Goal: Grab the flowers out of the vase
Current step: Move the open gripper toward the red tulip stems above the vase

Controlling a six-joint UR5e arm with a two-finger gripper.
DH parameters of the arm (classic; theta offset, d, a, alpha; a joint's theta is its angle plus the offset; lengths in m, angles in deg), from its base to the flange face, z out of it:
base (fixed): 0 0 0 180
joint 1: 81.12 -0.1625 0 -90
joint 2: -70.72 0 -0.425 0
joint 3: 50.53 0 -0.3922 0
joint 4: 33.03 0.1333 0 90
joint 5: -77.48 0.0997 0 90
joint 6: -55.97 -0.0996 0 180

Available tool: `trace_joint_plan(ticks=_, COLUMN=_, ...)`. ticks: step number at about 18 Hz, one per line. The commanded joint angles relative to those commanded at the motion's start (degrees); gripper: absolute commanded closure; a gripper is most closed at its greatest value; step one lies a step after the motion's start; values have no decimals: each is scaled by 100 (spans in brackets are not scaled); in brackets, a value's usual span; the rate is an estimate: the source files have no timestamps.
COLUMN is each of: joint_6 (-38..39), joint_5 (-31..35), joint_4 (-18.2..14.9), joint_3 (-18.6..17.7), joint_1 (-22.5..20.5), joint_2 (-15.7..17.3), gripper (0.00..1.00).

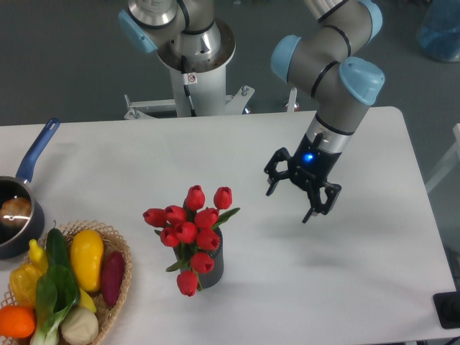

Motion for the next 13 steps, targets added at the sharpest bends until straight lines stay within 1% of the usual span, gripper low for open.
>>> trace_joint_plan(ticks=9, joint_6=70, joint_5=-1485, joint_4=-26, joint_3=-97, joint_1=281, joint_2=9, gripper=0)
trace_joint_plan(ticks=11, joint_6=210, joint_5=-1811, joint_4=-35, joint_3=-106, joint_1=343, joint_2=-9, gripper=0)
trace_joint_plan(ticks=13, joint_6=281, joint_5=-1943, joint_4=-26, joint_3=-106, joint_1=448, joint_2=-17, gripper=0)
